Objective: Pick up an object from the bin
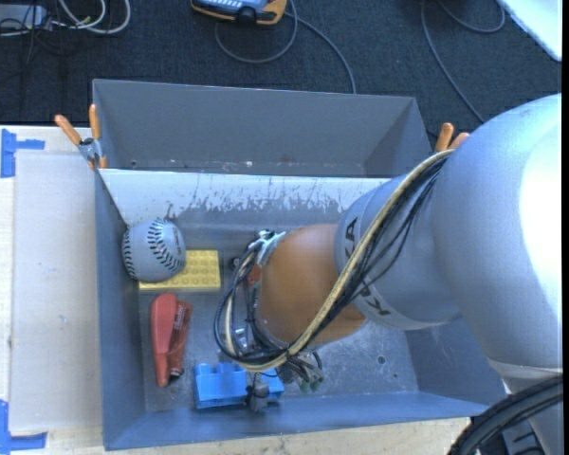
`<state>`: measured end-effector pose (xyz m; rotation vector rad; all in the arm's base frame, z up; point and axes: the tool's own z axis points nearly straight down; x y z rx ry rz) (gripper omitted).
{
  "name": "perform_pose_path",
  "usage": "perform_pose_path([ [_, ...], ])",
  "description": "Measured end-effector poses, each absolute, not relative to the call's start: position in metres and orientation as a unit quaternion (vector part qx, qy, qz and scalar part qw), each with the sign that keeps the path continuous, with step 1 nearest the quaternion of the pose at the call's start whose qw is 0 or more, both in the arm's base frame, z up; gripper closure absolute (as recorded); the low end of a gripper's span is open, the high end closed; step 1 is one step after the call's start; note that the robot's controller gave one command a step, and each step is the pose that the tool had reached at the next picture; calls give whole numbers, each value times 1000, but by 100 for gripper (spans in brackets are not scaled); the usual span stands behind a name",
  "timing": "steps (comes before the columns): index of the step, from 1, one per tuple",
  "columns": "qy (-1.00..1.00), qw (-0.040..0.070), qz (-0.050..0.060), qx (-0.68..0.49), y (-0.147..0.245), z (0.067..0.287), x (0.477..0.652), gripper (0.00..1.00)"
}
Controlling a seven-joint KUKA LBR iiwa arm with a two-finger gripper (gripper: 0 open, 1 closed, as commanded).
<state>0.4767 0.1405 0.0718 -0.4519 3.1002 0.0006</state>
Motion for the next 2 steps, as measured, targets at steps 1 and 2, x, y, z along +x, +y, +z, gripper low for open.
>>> perform_pose_path([
  [1,990,3,0,-144,140,75,476,100],
  [2,989,-1,-1,-145,140,89,473,100],
])
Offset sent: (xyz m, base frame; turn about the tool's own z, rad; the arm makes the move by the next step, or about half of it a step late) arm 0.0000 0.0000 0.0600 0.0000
